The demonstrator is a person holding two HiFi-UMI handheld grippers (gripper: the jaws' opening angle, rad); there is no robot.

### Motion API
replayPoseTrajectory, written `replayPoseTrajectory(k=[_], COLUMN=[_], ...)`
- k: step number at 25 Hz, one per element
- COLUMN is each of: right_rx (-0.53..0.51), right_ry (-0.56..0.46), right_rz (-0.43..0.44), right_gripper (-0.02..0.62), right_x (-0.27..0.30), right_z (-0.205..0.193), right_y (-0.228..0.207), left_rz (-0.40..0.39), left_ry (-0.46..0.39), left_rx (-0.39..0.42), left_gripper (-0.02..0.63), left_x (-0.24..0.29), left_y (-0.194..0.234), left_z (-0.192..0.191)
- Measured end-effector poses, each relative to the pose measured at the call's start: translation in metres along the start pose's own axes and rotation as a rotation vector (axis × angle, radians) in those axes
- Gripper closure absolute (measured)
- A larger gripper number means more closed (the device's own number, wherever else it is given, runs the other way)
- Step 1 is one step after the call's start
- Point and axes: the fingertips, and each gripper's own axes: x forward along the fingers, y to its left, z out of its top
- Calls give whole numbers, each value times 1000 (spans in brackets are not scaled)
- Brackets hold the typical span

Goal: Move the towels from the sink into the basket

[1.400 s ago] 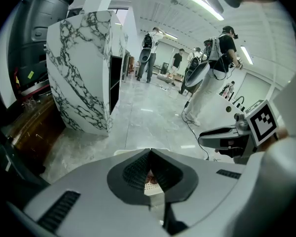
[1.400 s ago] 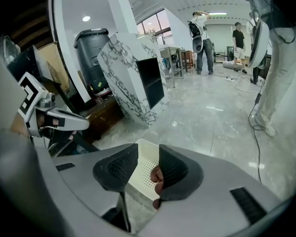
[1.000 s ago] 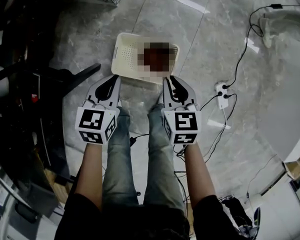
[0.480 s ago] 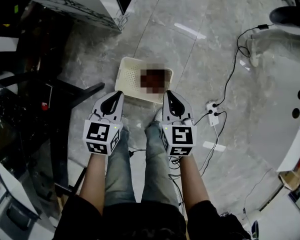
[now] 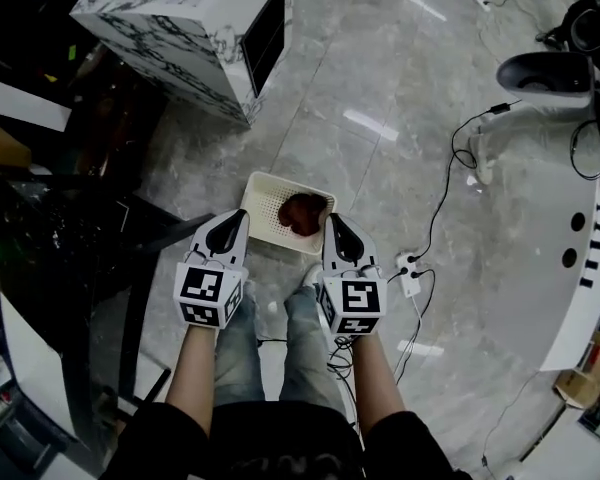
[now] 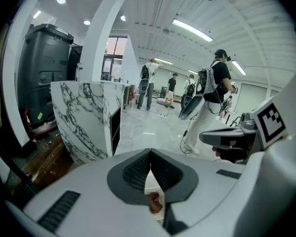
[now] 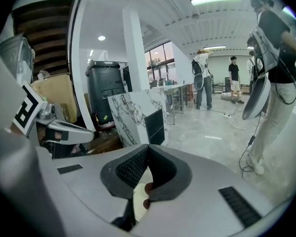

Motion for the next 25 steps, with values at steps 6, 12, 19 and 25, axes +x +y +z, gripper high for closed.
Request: replayPoseTrajectory(k=[6, 12, 19, 25], right_rx=[9, 7, -21, -66], right_ry=[-75, -138, -200, -265], right_rz=[-3, 12, 43, 67], right_gripper=[581, 581, 581, 581], right_x=[-30, -63, -95, -115], right_z=[56, 113, 173, 222], right_y=[6, 17, 39, 57], left_rz=[23, 55, 94, 106], left_ry=[-67, -122, -194, -260], left_rx=[25, 23, 25, 67], left_gripper=[591, 591, 591, 591], left_x=[-37, -77, -123, -148], left_y=[-4, -6, -4, -7], left_z=[55, 102, 154, 202])
